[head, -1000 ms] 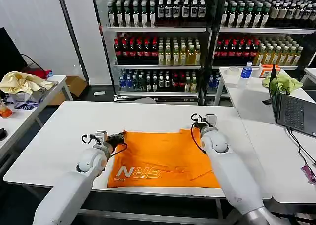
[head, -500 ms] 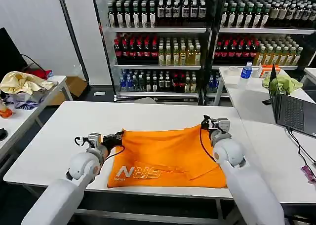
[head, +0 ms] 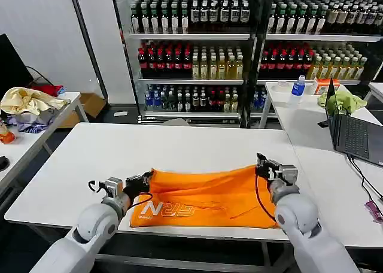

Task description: Fold and organize the clothes.

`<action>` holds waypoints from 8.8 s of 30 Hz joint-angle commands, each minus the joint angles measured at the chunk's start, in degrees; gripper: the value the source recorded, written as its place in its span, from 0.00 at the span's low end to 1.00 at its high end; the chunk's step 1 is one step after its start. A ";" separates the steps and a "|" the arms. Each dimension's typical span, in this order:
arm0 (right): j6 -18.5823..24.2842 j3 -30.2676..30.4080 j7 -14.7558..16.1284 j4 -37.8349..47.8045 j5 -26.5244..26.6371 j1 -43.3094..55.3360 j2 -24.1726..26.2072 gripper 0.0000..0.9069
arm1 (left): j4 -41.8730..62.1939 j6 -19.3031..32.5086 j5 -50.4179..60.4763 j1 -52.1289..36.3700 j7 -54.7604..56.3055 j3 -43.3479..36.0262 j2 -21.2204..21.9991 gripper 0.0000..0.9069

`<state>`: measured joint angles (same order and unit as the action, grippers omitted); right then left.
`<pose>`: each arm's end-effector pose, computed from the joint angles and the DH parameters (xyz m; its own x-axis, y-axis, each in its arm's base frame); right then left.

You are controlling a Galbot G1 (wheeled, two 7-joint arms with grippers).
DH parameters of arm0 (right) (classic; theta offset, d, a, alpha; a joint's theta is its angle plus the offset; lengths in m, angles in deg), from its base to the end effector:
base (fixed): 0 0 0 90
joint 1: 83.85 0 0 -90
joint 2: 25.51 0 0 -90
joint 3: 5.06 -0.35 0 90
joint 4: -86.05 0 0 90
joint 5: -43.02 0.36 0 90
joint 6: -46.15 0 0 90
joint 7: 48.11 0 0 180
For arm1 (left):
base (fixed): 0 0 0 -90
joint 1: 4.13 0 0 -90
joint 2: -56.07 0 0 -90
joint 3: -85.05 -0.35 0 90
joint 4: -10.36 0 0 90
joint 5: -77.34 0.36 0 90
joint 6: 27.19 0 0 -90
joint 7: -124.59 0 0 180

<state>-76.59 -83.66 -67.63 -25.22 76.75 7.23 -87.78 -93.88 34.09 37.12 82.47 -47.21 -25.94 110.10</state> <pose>0.3330 -0.0434 -0.2188 -0.9461 -0.0420 0.3210 -0.0504 0.9986 -0.0179 0.3421 0.0524 -0.2652 -0.8469 0.2924 0.4442 0.3106 0.9500 -0.0330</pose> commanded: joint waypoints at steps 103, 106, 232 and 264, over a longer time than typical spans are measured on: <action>3.67 -11.59 0.09 -14.77 -7.69 -26.23 -4.68 1.00 | -14.21 -0.47 -26.54 15.43 9.86 27.55 -3.45 0.02; 3.65 -11.65 0.04 -14.66 -7.58 -26.34 -4.61 1.00 | -16.03 -1.09 -30.11 14.71 10.66 24.35 -1.40 0.02; 2.37 -10.64 -2.83 -17.10 -7.99 -25.60 -5.59 1.00 | 2.20 -0.63 -31.82 11.53 4.97 18.59 15.11 0.01; 2.91 -10.34 -2.59 -14.89 -7.33 -23.69 -6.12 1.00 | -12.43 -1.01 -1.69 19.62 -7.88 26.02 -13.57 0.01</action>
<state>-73.99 -94.27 -70.35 -40.93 69.94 -16.47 -93.77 -97.11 30.69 7.00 92.22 -48.61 12.20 99.71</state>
